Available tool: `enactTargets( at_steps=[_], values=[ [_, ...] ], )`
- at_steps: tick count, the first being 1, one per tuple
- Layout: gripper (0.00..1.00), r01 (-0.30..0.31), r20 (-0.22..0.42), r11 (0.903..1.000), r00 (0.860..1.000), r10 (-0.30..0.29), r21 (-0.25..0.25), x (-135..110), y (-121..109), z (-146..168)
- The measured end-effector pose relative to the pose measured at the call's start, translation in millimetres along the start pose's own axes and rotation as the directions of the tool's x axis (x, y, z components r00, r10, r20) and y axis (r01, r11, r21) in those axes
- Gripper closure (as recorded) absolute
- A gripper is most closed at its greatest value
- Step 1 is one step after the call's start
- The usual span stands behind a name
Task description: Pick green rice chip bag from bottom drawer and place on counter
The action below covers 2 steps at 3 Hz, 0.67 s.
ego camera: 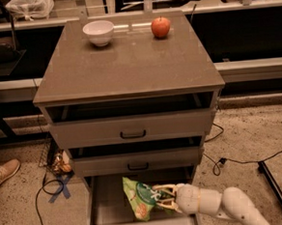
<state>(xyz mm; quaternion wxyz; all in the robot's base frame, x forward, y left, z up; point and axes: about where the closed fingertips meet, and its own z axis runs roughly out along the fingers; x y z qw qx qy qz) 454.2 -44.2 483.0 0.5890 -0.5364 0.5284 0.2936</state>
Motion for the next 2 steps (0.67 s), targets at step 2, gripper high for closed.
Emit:
enactTargets(
  at_steps=[2],
  values=[
    [1.00,0.170,0.044,0.9849,0.984,-0.171,0.032,-94.3,-11.0,-34.7]
  ],
)
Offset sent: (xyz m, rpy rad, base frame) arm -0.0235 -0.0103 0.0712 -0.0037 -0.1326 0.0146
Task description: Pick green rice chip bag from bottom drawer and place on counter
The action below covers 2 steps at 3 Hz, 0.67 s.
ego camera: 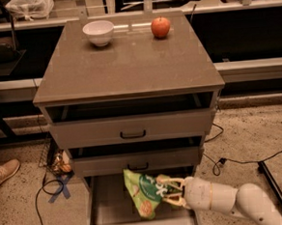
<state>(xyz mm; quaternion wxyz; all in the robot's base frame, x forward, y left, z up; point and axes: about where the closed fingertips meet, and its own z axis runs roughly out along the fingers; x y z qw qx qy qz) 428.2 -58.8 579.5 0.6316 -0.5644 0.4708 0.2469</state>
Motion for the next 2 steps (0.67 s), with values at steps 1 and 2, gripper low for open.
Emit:
enactTargets(
  at_steps=[1,2],
  values=[
    [1.00,0.107,0.028,0.9942,0.994,-0.107,0.013,-40.7,-41.1,-2.3],
    [1.00,0.345,-0.041,0.9344,0.939,-0.342,0.089,-142.8,-127.6,-31.5]
  ],
)
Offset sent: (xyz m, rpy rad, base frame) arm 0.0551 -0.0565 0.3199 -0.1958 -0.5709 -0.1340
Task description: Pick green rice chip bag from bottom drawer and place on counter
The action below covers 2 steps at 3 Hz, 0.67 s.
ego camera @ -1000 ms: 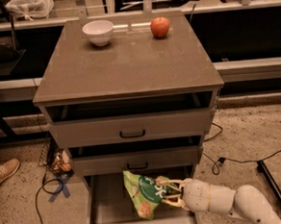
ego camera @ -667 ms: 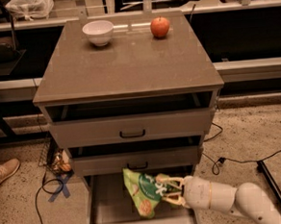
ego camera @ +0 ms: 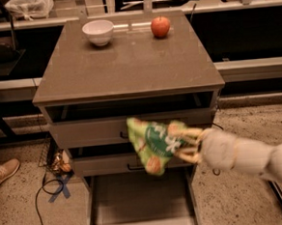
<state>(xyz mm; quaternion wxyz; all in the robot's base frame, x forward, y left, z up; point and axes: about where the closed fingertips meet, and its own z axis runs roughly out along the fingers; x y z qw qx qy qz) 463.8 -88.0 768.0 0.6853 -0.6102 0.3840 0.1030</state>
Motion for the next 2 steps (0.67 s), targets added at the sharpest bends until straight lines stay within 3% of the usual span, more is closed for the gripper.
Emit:
enactTargets(
  at_steps=[1,2],
  values=[
    [1.00,0.199,-0.056,0.9772,0.979,-0.195,0.075,-62.7,-101.3,-21.4],
    [1.00,0.199,-0.056,0.9772,0.979,-0.195,0.075,-62.7,-101.3,-21.4]
  ],
)
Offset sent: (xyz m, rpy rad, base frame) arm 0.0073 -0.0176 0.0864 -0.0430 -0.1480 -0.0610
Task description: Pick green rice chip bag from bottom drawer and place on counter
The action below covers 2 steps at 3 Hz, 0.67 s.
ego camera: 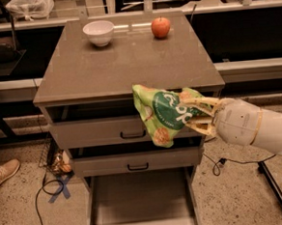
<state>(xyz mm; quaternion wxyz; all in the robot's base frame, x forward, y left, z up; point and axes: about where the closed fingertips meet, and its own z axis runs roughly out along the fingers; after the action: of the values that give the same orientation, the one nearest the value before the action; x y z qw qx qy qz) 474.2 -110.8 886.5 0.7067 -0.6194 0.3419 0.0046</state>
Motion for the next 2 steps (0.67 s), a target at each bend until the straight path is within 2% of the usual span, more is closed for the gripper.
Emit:
enactTargets(
  at_steps=[1,2],
  values=[
    [1.00,0.067,-0.035,0.9974,0.997,-0.066,0.026,10.4,-35.4,0.0],
    [1.00,0.180,-0.125,0.9828,0.977,-0.174,0.041,35.6,-102.1,2.9]
  ],
)
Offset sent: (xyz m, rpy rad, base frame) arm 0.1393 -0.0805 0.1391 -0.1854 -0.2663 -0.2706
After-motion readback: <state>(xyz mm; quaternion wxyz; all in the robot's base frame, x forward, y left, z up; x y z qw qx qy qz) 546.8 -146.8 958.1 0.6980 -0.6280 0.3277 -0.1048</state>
